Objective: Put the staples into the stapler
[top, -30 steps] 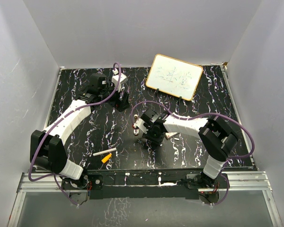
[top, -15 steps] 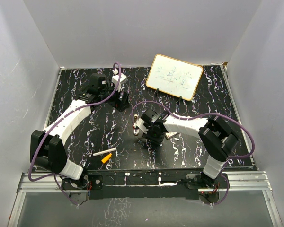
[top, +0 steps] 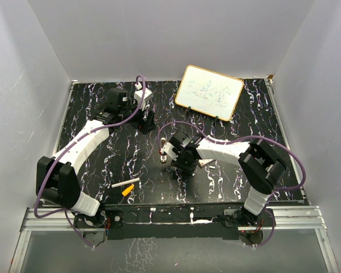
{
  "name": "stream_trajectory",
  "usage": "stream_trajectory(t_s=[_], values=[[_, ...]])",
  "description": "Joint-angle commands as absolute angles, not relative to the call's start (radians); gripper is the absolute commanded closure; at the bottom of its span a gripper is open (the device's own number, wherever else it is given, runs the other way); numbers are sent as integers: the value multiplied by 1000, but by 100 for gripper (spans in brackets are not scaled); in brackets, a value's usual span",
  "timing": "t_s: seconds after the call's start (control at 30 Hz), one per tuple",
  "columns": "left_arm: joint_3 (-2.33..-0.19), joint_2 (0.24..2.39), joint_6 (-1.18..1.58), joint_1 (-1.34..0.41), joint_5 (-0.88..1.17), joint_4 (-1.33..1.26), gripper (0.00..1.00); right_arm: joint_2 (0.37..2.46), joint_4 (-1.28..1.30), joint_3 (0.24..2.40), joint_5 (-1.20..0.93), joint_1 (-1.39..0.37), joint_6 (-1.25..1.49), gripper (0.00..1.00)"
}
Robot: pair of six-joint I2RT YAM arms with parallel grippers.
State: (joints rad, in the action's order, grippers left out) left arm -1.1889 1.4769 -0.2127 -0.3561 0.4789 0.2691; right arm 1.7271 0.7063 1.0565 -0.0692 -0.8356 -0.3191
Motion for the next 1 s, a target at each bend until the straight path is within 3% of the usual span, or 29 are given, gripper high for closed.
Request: stream_trajectory(t_s=[0.0, 0.13, 0.37, 0.97], values=[[-1187, 1428, -216, -351, 485, 262, 15, 1767, 804, 1019, -37, -827, -319, 70], [-1183, 1426, -216, -350, 481, 259, 15, 1762, 810, 1019, -41, -827, -321, 71], [-1188, 1425, -223, -350, 471, 262, 15, 1721, 787, 1012, -48, -827, -331, 85], [-1193, 1440, -232, -341, 456, 257, 14, 1521, 702, 1065, -149, -752, -427, 90]])
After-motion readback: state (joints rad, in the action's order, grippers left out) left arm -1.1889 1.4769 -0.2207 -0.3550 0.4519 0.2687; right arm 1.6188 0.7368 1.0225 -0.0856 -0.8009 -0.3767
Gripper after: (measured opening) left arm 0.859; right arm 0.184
